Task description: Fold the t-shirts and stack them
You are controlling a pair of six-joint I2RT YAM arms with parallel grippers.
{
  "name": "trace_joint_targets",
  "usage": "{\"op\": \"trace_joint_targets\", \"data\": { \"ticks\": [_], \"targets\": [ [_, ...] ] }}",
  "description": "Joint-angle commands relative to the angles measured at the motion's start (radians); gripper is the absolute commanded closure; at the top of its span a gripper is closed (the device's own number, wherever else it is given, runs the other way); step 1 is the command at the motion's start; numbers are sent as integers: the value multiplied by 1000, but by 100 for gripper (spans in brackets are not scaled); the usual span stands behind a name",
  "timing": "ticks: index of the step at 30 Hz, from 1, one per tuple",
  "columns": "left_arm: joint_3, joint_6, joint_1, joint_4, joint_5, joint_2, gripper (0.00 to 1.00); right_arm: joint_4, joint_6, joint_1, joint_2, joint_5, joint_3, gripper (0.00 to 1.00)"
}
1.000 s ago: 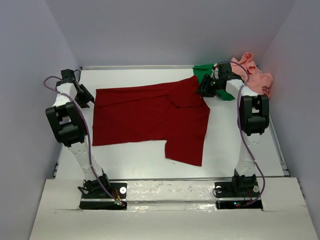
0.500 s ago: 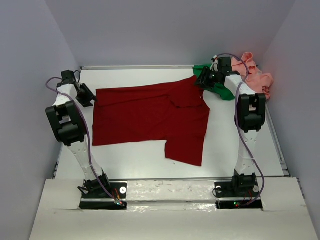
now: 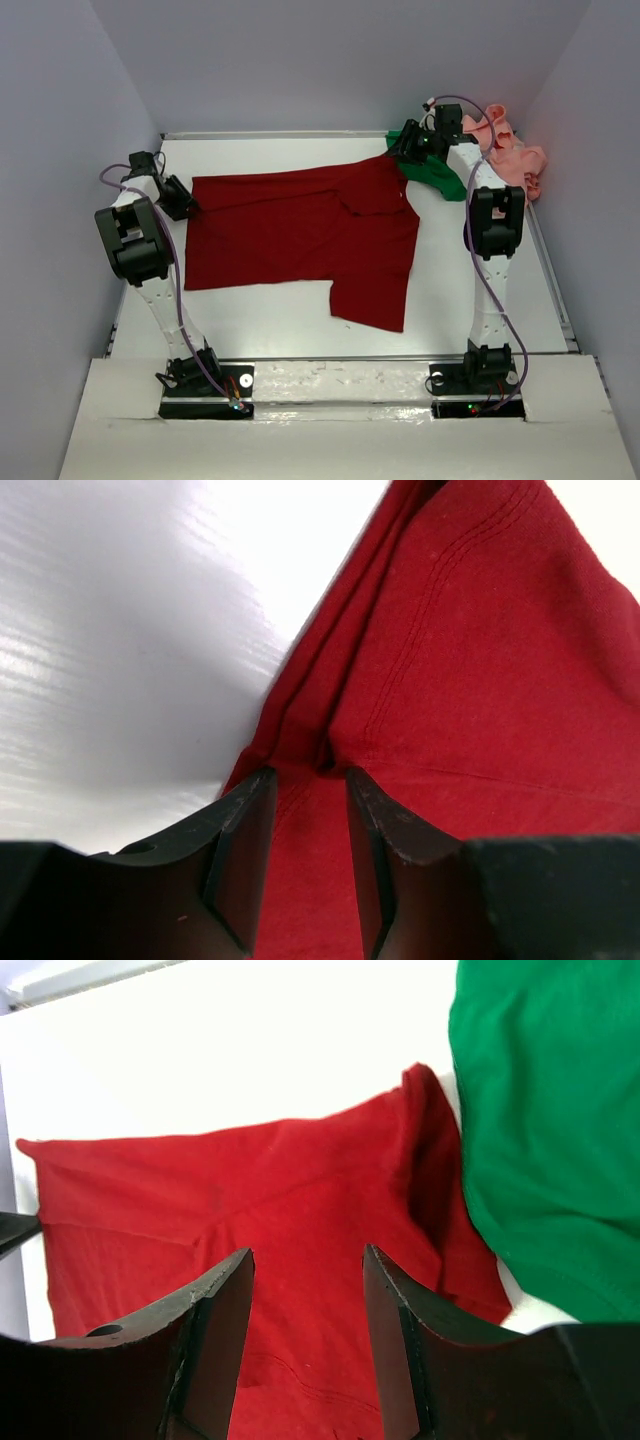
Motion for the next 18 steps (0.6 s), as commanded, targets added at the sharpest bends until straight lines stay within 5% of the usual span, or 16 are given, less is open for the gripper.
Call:
{"op": "trace_joint_targets", "data": {
  "ticks": [1,18],
  "targets": [
    [-23,-3,-1,57,33,8,53,15,7,4,15,-12,77,47],
    [36,-12,-1,8,50,-21,53,0,12,4,64,-10,123,47]
  ]
}}
